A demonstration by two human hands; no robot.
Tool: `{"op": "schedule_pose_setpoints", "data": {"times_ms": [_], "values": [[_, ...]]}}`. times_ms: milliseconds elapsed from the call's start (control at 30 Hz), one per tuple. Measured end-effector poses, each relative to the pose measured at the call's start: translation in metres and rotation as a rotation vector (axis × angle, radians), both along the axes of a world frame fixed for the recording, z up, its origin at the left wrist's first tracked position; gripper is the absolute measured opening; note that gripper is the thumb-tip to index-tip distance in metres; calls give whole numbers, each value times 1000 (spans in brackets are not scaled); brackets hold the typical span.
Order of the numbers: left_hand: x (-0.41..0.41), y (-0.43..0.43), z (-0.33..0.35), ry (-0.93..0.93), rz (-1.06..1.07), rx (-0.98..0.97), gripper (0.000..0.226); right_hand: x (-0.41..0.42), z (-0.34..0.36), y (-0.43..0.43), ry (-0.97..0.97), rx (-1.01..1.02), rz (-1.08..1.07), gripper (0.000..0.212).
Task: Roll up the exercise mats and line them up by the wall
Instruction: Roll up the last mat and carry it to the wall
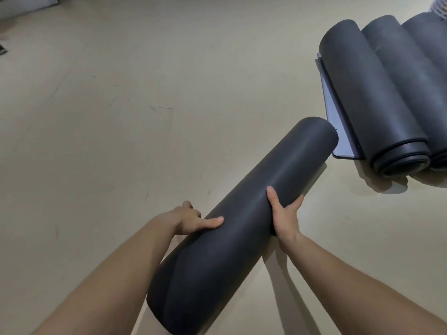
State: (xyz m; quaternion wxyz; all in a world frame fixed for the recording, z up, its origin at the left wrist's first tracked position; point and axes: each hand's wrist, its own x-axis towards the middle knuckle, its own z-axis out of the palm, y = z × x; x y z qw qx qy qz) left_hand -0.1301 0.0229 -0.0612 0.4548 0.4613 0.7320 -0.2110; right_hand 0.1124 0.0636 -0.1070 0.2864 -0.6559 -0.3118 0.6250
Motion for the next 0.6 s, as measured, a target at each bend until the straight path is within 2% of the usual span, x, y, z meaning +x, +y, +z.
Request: {"op": "schedule_pose_setpoints", "data": {"times_ms": [33,100,200,300,433,533,600], "values": [[2,1,-1,-47,10,4,105,1,-3,-10,45,-18,-12,148],[6,1,-4,-142,71,26,113,0,-5,-16,67,-25,-30,146],[3,-11,-13,-270,322,40,137,-7,-5,-11,45,-7,-46,149],[2,-23,-29,-343,463,62,140,-11,-4,-9,17,16,-56,153],[16,-24,-32,-520,436,-33,130,1,1,-6,-1,46,-19,141],[35,-23,-34,-501,387,-29,127,15,2,2,8,79,20,133],[44,-23,-42,-554,414,-9,127,23,2,1,12,97,20,123]]}}
